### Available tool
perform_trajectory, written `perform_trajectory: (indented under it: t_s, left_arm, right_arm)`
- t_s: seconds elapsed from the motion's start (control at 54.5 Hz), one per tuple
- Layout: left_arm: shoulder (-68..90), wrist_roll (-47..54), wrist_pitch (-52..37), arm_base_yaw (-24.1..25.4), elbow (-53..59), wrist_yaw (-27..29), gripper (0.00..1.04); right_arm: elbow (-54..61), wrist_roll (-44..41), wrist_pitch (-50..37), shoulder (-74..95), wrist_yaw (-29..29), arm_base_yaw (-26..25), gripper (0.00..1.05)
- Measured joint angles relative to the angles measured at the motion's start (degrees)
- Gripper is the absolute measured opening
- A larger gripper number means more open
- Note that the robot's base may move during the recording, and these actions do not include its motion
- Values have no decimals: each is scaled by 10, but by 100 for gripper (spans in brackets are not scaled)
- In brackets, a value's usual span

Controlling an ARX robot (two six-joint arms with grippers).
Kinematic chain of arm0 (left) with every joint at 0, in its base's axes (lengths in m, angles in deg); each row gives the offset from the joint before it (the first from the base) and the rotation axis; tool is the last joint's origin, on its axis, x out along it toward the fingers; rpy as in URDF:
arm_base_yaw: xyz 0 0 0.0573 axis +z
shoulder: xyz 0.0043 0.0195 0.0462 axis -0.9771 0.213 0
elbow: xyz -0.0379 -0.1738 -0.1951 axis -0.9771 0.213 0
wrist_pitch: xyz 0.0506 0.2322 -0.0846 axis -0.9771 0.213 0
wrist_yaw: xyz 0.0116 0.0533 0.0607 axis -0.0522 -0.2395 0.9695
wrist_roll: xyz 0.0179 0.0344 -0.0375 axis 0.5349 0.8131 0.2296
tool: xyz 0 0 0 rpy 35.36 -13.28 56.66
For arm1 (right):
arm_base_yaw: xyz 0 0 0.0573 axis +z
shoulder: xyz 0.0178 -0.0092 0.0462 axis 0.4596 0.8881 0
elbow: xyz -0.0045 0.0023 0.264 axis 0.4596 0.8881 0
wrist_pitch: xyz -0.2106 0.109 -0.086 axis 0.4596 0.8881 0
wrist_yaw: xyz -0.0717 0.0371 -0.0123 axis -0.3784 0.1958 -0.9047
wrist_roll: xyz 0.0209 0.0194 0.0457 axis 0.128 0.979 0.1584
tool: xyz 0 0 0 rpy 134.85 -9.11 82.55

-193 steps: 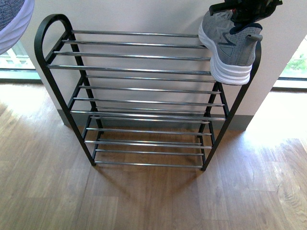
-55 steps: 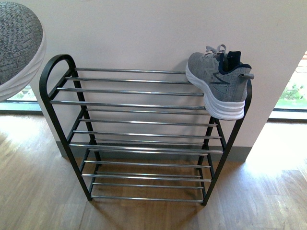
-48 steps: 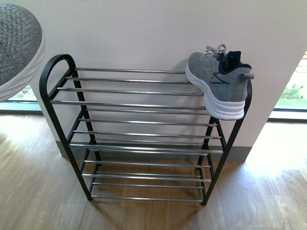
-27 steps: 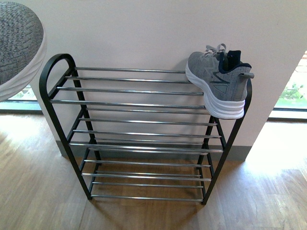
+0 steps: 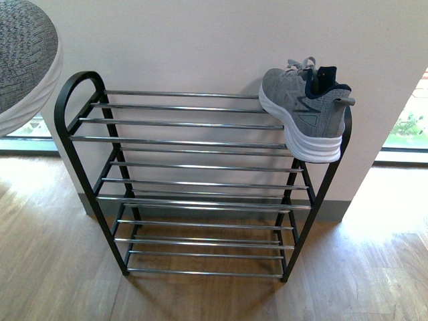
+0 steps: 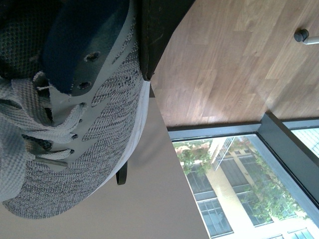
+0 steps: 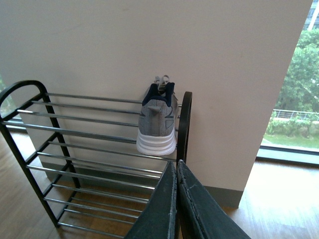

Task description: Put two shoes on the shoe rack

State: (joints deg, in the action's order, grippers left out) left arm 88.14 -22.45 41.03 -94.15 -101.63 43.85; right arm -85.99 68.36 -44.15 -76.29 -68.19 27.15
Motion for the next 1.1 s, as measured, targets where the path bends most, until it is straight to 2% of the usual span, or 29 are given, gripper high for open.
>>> perform_trajectory:
  t_s: [0.183,0.238,0.293,0.715,0.752,0.862,0.935,0.99,1.1]
  left_arm:
    - [0,0,0,0,0,0,2]
    - [0,0,0,0,0,0,2]
    - [0,0,0,0,0,0,2]
    - [0,0,0,0,0,0,2]
    - [0,0,0,0,0,0,2]
    - [1,-19,12,2,-3,-4,2]
    - [31,-141,64,29,-32,-55,2]
    - [101,-271,59,41,-73,-94,2]
    - [196,-382,21,24,-133,-108,2]
  right_arm:
    - [0,0,32,-31,0,0,2]
    - [0,0,98,-78,1,0,2]
    - [0,0,121,-108,0,0,2]
    - [0,0,127,-122,0,1,2]
    - [0,0,127,-123,0,1,6]
    - [0,0,127,-123,0,1,31]
    - [0,0,127,-123,0,1,45]
    - [0,0,127,-123,0,1,59]
    - [0,0,127,-123,0,1,75]
